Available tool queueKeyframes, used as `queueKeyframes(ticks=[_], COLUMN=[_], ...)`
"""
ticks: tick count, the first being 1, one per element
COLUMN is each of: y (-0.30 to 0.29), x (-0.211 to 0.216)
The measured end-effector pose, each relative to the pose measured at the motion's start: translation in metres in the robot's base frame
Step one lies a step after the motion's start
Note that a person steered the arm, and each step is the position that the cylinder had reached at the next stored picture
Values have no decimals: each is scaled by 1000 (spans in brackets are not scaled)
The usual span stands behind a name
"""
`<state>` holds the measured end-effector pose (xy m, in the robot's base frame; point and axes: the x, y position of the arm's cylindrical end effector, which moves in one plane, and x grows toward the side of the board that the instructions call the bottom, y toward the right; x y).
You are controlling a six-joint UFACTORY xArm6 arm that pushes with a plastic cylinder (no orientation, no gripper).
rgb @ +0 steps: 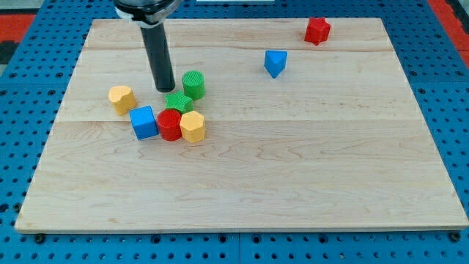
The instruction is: Push the green star into the yellow hexagon
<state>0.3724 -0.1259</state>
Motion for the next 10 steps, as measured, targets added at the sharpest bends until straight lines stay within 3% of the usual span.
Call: queueKeyframes(ticks=[2, 3, 5, 7, 10], y=[75, 67, 122, 16, 61], x=[-2, -14, 3, -2, 46])
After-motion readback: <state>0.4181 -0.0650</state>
